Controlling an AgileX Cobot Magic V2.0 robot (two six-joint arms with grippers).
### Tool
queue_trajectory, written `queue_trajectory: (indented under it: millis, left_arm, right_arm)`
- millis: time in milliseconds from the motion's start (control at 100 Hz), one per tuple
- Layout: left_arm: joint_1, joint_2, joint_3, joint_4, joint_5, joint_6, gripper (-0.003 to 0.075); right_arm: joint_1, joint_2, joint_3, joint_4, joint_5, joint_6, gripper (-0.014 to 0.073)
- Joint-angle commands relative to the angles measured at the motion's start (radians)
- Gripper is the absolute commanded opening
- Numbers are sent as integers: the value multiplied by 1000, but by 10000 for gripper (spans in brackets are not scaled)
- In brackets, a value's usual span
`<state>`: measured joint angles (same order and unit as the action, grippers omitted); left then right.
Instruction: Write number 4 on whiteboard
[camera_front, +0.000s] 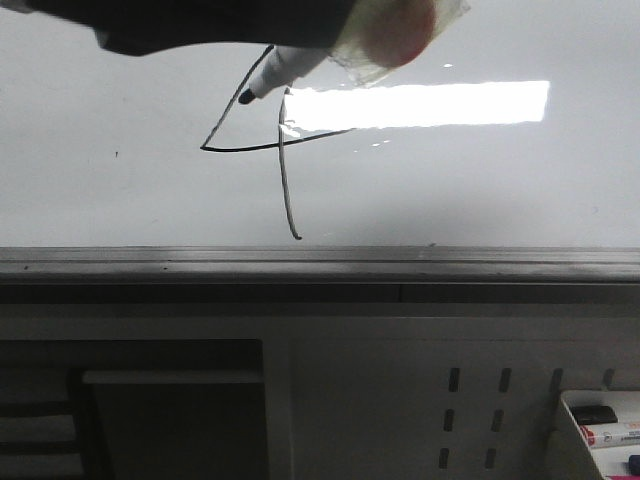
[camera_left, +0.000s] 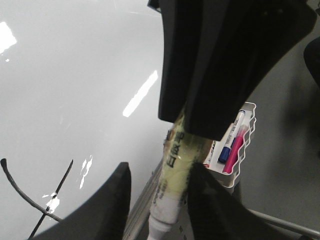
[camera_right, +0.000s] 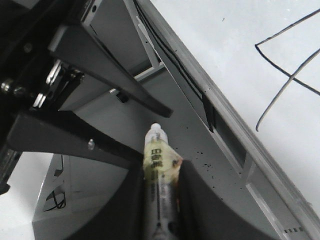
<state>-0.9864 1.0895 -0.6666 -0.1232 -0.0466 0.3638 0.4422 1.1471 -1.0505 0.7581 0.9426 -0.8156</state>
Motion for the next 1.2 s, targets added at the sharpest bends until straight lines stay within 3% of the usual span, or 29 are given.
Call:
queue_trajectory:
  millis: [0,450,1190]
  left_arm:
    - [-7,-14,-36,4,-61,-7,241]
    - [-7,-14,-36,4,-59,-7,241]
    - [-7,36,-114,55,78,-7,240]
  right_arm:
    - [5,-16,-33,41,-11,-27,-45]
    - [5,-12,-33,108,-24,-131,-45]
    - [5,-12,-33,81,-5,-147,-45]
